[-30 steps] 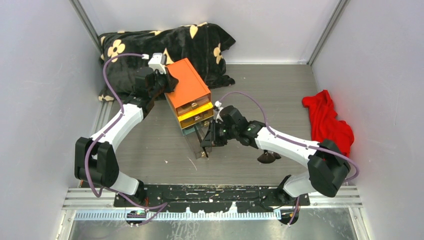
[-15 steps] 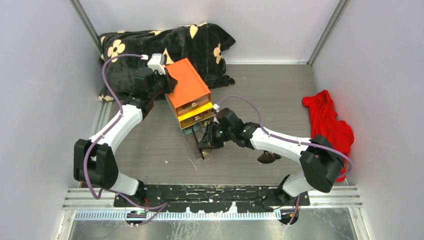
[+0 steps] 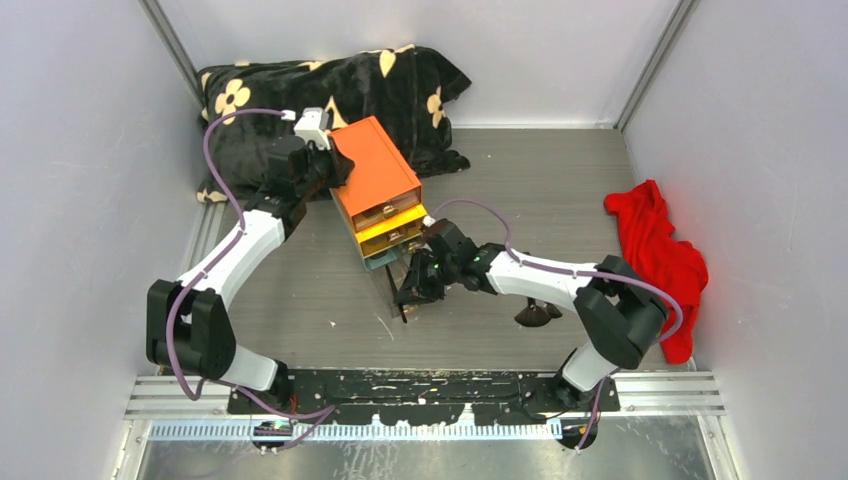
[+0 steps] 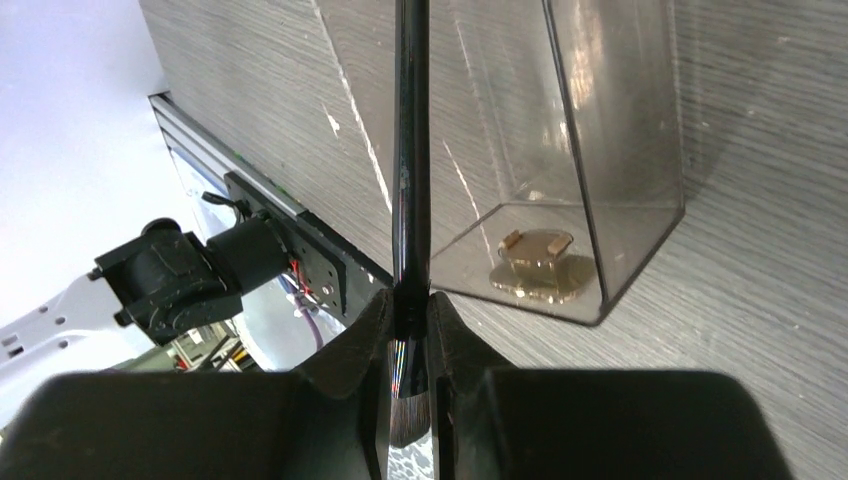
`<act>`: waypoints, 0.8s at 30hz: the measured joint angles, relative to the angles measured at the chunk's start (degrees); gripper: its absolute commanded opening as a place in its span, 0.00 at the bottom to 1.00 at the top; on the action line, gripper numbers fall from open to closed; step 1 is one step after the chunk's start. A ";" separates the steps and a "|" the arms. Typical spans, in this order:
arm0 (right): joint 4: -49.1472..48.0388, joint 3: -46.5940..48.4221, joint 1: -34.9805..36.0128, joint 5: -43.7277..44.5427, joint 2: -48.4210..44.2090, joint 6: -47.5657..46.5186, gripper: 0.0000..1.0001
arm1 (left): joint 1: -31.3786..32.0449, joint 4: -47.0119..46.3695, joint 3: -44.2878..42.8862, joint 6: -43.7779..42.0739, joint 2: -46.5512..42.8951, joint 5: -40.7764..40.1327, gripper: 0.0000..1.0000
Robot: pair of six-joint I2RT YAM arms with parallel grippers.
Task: Organize the makeup
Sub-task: Place the makeup tool in the drawer.
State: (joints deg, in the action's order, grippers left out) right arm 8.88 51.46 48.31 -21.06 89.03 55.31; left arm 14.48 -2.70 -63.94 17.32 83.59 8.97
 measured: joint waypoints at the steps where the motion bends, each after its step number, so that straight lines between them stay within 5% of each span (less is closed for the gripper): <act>1: 0.15 0.63 0.00 0.11 0.81 0.15 0.02 | -0.02 0.04 0.09 0.00 -0.11 -0.04 0.01; 6: -0.31 2.99 -0.20 0.96 2.60 1.29 0.05 | -0.04 0.17 0.33 -0.02 -0.42 -0.20 0.01; 13: -1.18 5.81 -0.55 1.97 4.79 2.12 0.22 | -0.11 0.20 0.33 -0.02 -0.44 -0.15 0.01; 21: 2.32 9.01 -0.55 5.01 7.37 -0.90 0.26 | -0.24 0.76 0.42 -0.04 -0.87 -0.15 0.01; 24: 3.52 9.97 -0.55 6.45 7.37 -2.78 0.36 | -0.24 0.83 0.42 -0.07 -0.90 -0.15 0.00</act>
State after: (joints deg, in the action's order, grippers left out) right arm 12.40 61.43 47.77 -14.61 96.40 52.53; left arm 14.24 -1.87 -63.53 17.26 82.70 8.82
